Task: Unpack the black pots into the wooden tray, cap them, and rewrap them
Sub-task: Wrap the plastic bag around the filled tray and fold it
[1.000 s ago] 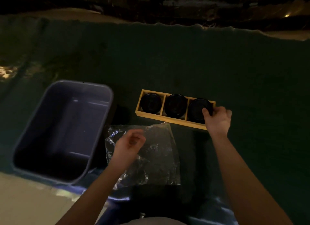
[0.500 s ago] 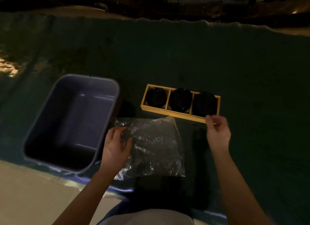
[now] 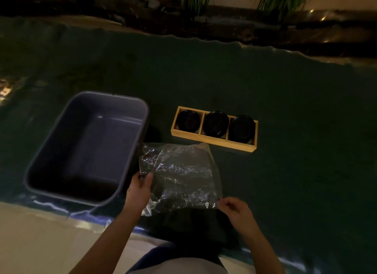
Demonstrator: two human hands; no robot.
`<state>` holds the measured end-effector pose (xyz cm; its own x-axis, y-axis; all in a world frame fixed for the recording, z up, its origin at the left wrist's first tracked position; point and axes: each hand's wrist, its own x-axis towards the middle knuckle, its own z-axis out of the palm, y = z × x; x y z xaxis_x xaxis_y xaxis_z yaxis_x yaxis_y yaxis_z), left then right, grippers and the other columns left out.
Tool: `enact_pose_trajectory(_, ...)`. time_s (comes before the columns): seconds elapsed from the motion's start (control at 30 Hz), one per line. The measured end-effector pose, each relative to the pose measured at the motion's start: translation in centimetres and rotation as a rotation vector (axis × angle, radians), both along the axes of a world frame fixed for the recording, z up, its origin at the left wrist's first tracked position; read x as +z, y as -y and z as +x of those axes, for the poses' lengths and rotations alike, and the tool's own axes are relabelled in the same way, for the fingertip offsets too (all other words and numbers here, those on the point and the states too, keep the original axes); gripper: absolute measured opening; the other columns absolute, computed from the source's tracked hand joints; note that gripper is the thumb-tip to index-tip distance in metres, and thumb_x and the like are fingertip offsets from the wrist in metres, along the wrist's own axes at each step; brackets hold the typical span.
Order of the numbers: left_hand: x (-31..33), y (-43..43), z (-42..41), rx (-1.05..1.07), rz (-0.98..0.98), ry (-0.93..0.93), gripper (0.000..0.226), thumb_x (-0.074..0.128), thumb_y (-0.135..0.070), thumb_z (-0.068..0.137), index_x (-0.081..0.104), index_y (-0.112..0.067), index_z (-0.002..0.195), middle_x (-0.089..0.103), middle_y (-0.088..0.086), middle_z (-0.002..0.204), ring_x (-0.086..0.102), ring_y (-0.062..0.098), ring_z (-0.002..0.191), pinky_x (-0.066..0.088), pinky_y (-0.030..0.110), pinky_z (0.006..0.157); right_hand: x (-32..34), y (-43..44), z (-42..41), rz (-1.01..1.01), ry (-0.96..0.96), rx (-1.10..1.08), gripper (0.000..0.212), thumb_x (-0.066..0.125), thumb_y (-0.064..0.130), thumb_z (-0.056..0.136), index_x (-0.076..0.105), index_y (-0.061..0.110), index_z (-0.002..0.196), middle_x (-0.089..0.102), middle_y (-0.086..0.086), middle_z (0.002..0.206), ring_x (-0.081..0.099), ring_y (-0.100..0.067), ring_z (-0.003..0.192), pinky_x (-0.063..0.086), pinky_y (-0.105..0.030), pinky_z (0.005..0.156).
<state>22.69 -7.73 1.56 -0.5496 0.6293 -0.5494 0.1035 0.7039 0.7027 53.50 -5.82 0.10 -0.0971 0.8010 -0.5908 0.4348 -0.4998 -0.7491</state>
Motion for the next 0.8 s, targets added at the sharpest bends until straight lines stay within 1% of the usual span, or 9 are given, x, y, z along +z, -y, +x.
enact_pose_trajectory(0.1, -0.5, -0.3, -0.2, 0.073, 0.072, 0.136, 0.023, 0.063, -0.033, 0.101, 0.068, -0.011, 0.100, 0.075, 0.009, 0.092, 0.072, 0.036, 0.095, 0.056, 0.043, 0.086, 0.7, 0.7, 0.5, -0.014, -0.016, -0.042, 0.007, 0.077, 0.019, 0.091, 0.080, 0.016, 0.085, 0.077, -0.007, 0.090, 0.071, -0.021, 0.086, 0.053, -0.031, 0.083)
enact_pose_trajectory(0.2, -0.1, -0.8, -0.1, 0.113, 0.169, 0.305, 0.020, 0.065, -0.023, 0.100, 0.069, -0.008, 0.088, 0.076, 0.004, 0.077, 0.072, 0.028, 0.085, 0.057, 0.039, 0.085, 1.5, 1.2, 1.5, 0.009, -0.015, -0.098, 0.010, 0.075, 0.018, 0.093, 0.080, 0.016, 0.084, 0.077, -0.004, 0.083, 0.068, -0.016, 0.079, 0.051, -0.033, 0.080)
enact_pose_trajectory(0.3, 1.5, -1.0, 0.3, 0.085, 0.253, 0.425, 0.018, 0.067, -0.018, 0.098, 0.067, -0.002, 0.089, 0.076, 0.011, 0.087, 0.074, 0.029, 0.093, 0.060, 0.038, 0.087, 2.9, 1.8, 2.6, 0.073, 0.016, -0.105, 0.018, 0.072, 0.020, 0.096, 0.077, 0.017, 0.079, 0.071, 0.004, 0.065, 0.062, -0.005, 0.060, 0.049, -0.025, 0.064)
enact_pose_trajectory(0.4, 3.4, -1.2, 0.5, 0.082, 0.344, 0.523, 0.017, 0.069, -0.013, 0.096, 0.060, -0.004, 0.084, 0.076, 0.020, 0.100, 0.077, 0.029, 0.099, 0.064, 0.032, 0.081, 4.8, 2.3, 3.6, 0.119, -0.017, -0.125, 0.021, 0.065, 0.014, 0.101, 0.073, 0.008, 0.082, 0.069, -0.003, 0.061, 0.060, -0.011, 0.048, 0.048, -0.021, 0.050)
enact_pose_trajectory(0.47, 4.7, -1.3, 0.5, 0.071, 0.408, 0.581, 0.023, 0.067, -0.009, 0.095, 0.052, -0.009, 0.078, 0.078, 0.019, 0.102, 0.078, 0.028, 0.101, 0.065, 0.034, 0.080, 6.3, 2.7, 4.0, 0.166, -0.041, -0.143, 0.019, 0.063, 0.012, 0.101, 0.072, 0.007, 0.086, 0.076, -0.006, 0.072, 0.069, -0.017, 0.056, 0.054, -0.022, 0.055)
enact_pose_trajectory(0.57, 6.7, -1.3, 0.4, 0.029, 0.483, 0.667, 0.028, 0.065, -0.008, 0.094, 0.046, -0.013, 0.074, 0.080, 0.016, 0.101, 0.078, 0.026, 0.102, 0.065, 0.035, 0.077, 8.1, 3.6, 4.5, 0.265, 0.043, -0.128, 0.016, 0.069, 0.020, 0.097, 0.075, 0.017, 0.082, 0.078, -0.003, 0.078, 0.073, -0.015, 0.073, 0.055, -0.028, 0.073)
enact_pose_trajectory(0.7, 8.6, -1.3, 0.4, 0.004, 0.545, 0.756, 0.017, 0.068, -0.015, 0.085, 0.053, -0.014, 0.076, 0.079, 0.012, 0.098, 0.079, 0.025, 0.094, 0.065, 0.034, 0.070, 10.0, 5.4, 5.1, 0.270, -0.009, -0.125, 0.009, 0.075, 0.029, 0.088, 0.076, 0.022, 0.082, 0.077, -0.006, 0.082, 0.071, -0.026, 0.084, 0.054, -0.032, 0.080)
enact_pose_trajectory(0.77, 9.2, -1.2, 0.7, -0.030, 0.570, 0.737, 0.011, 0.068, -0.016, 0.085, 0.058, -0.011, 0.085, 0.078, 0.011, 0.096, 0.078, 0.024, 0.088, 0.065, 0.034, 0.067, 10.7, 6.3, 5.5, 0.255, -0.121, -0.177, 0.017, 0.075, 0.042, 0.085, 0.075, 0.027, 0.094, 0.078, -0.003, 0.097, 0.073, -0.023, 0.095, 0.052, -0.031, 0.086)
enact_pose_trajectory(0.8, 9.4, -1.1, 1.0, -0.050, 0.572, 0.711, 0.011, 0.068, -0.015, 0.087, 0.060, -0.009, 0.092, 0.077, 0.011, 0.096, 0.078, 0.024, 0.085, 0.065, 0.033, 0.065, 10.9, 6.5, 5.8, 0.237, -0.199, -0.220, 0.027, 0.072, 0.049, 0.085, 0.074, 0.031, 0.106, 0.077, 0.001, 0.110, 0.073, -0.019, 0.105, 0.051, -0.034, 0.092)
